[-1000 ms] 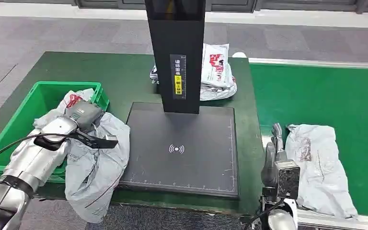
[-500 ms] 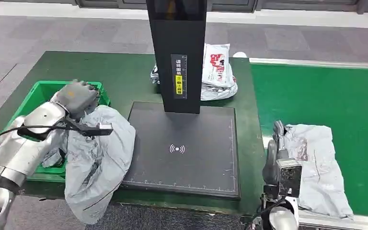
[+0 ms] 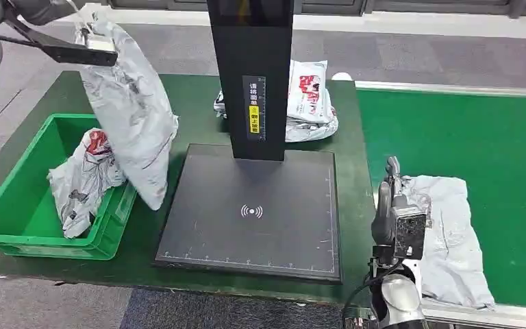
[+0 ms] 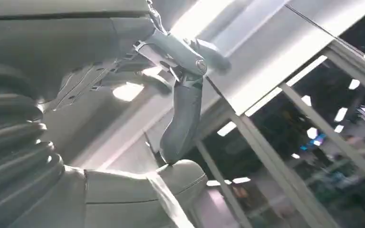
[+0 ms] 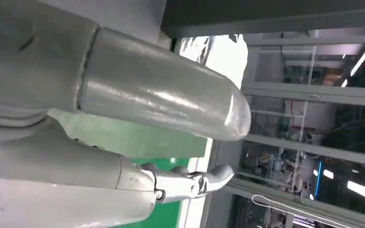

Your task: Moved the parcel from conveyor to table for the left to box.

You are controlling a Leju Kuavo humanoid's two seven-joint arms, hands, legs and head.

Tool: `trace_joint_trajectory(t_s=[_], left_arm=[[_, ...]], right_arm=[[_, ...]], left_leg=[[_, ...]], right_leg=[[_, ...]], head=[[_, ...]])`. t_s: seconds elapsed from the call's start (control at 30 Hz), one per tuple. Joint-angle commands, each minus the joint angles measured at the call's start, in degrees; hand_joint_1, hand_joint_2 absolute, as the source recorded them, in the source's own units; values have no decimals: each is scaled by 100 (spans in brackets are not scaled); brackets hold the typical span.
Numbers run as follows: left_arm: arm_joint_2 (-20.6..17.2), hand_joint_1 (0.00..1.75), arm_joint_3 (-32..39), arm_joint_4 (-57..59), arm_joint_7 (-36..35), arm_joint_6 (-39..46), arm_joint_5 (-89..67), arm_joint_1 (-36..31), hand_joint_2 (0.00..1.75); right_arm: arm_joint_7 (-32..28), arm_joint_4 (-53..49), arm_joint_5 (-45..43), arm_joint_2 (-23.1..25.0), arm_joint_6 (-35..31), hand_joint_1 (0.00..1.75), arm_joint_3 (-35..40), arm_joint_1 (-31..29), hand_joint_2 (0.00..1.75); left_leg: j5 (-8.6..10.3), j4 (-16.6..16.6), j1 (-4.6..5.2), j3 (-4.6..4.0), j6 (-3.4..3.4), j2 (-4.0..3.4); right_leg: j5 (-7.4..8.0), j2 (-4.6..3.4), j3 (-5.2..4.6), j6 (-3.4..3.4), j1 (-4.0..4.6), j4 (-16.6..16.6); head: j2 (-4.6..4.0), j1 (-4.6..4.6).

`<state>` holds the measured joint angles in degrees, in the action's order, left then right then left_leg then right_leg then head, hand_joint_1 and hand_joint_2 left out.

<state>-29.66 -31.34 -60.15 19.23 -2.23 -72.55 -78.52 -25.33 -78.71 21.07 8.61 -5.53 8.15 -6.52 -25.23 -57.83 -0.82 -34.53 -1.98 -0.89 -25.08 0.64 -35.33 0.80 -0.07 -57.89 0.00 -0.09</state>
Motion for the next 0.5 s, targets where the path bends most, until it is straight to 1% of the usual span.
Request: trace_joint_trajectory(t_s=[0.03, 0.1, 0.13, 0.17, 0.27, 0.33, 0.4, 0.47, 0.5], left_arm=[[459, 0, -510, 1417, -546, 342, -799, -1152, 175], [504, 0, -547, 1965, -749, 554, -1329, -1377, 175], [437, 0, -587, 2167, -789, 694, -1582, -1442, 175], [391, 0, -560, 2194, -762, 756, -1588, -1433, 175], [367, 0, -486, 2311, -791, 827, -1699, -1433, 175], [271, 0, -295, 2399, -666, 899, -1735, -1391, 175], [118, 0, -256, 2429, -623, 952, -1731, -1329, 175], [7, 0, -296, 2644, -649, 957, -1745, -1281, 175], [-2, 0, -417, 2796, -760, 980, -1745, -1303, 175]], right_arm=[[49, 322, 17, -1, 66, 0, -85, -206, 0], [72, 279, 62, 4, 83, 0, -77, -165, 0], [78, 270, 75, 3, 84, 0, -84, -142, 0], [78, 270, 75, -1, 84, 0, -87, -137, 0], [79, 273, 77, -11, 85, 0, -99, -132, 0], [78, 261, 76, -28, 85, 0, -137, -117, 0], [80, 273, 81, -41, 86, 0, -149, -128, 0], [81, 315, 80, -73, 89, 0, -157, -118, 0], [73, 340, 90, -84, 86, 0, -152, -107, 0]], left_leg=[[-3, 0, -3, 14, 11, 29], [-2, -6, -4, 4, 7, 26], [-2, -5, -6, 10, 10, 28], [0, -5, -3, 3, 5, 17], [-3, 3, -2, 19, 9, 5], [-3, 7, -1, 24, 9, 5], [-4, 9, 0, 28, 10, 4], [-2, 7, 3, 19, 5, -5], [-3, 23, 4, 45, 12, -7]], right_leg=[[-8, 15, 24, -7, 2, 4], [-6, 13, 14, -5, 4, -1], [-5, 11, 21, -7, 6, 4], [-3, 5, 9, -4, 2, -2], [-2, -7, 23, -7, 1, 7], [-2, -6, 26, -3, 0, 9], [-2, -10, 28, -3, -1, 9], [1, -18, 16, 0, -4, 3], [2, -28, 40, -4, -5, 20]], head=[[0, 0], [0, 0], [0, 0], [0, 0], [0, 0], [0, 0], [0, 0], [0, 0], [0, 0]])
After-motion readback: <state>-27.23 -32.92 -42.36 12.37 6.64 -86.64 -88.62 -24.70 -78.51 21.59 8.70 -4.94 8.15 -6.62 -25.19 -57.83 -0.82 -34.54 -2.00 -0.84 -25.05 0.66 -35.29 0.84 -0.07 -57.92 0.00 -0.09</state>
